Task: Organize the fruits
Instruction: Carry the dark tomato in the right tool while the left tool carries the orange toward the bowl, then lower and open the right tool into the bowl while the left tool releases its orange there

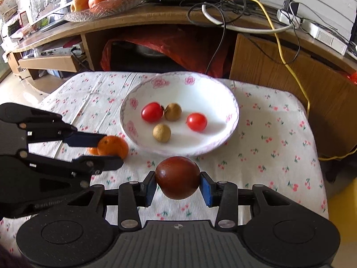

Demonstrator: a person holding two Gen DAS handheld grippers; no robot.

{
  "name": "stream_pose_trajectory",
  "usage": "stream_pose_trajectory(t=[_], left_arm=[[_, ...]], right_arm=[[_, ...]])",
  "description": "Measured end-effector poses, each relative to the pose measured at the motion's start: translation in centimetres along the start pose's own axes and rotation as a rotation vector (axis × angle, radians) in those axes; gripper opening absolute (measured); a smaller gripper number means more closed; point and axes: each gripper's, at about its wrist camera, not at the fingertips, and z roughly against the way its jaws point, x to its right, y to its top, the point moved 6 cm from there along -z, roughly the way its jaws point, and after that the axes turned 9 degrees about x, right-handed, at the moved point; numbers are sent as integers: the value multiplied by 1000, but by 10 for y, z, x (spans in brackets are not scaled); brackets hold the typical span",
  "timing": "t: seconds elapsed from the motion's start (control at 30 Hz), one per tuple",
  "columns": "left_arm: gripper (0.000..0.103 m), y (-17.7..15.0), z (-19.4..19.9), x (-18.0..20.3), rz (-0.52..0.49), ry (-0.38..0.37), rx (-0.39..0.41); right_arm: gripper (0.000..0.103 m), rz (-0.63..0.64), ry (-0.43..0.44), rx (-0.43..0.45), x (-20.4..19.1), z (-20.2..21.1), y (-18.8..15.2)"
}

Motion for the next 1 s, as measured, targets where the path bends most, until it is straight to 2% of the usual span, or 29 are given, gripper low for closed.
stream_pose_trajectory(t=[0.33,1.0], left_arm=[[38,21,-20,-18,26,51,27],[37,20,-47,-26,33,76,-5]], right_arm=[[36,-14,-25,43,6,-19,27],[37,10,-47,25,13,-53,32]])
